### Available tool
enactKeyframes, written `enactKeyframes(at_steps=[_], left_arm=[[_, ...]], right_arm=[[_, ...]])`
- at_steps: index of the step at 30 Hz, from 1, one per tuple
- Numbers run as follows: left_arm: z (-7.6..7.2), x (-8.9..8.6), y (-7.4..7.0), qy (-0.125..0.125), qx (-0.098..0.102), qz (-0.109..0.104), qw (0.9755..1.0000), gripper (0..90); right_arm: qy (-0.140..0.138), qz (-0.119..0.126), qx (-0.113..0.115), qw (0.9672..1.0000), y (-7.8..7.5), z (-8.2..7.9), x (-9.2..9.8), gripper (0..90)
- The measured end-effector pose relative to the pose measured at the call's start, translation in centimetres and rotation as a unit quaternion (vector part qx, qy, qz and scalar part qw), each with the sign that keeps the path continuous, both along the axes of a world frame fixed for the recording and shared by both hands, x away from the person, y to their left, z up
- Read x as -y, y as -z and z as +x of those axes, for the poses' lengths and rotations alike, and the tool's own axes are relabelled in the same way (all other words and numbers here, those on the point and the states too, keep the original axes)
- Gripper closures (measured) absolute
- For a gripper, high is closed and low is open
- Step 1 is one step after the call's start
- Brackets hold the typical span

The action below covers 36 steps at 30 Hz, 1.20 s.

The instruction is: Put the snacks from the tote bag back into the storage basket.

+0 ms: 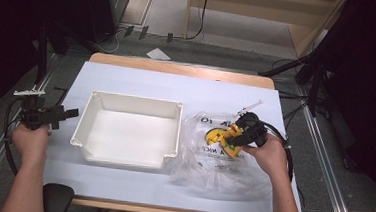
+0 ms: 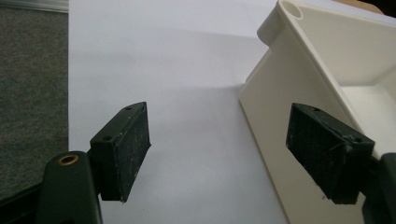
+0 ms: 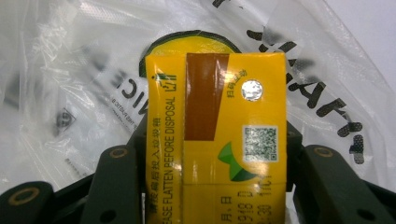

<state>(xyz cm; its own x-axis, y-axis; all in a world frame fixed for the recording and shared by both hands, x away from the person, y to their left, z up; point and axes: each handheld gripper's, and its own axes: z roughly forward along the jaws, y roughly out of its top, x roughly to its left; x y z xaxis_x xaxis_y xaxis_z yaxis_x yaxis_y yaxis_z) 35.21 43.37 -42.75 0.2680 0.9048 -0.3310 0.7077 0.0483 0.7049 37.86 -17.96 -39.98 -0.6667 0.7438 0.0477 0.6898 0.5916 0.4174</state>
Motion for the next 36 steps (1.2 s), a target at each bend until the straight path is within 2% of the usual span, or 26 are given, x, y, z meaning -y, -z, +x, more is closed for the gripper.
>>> enactKeyframes(at_steps=[9,30,36], left_arm=[[0.0,0.0,0.0,0.0,0.0,0.001,1.0,22.7],[0.0,0.0,0.0,0.0,0.0,0.001,1.0,22.7],[0.0,0.0,0.0,0.001,0.0,0.002,1.0,22.7]], right_arm=[[-0.013,-0.002,0.005,0.9999,-0.2,0.0,0.0,52.4],[-0.024,0.019,0.023,0.9993,-2.4,-0.7,0.0,52.5],[-0.035,0.022,0.026,0.9988,-2.8,-0.8,-0.4,52.6]])
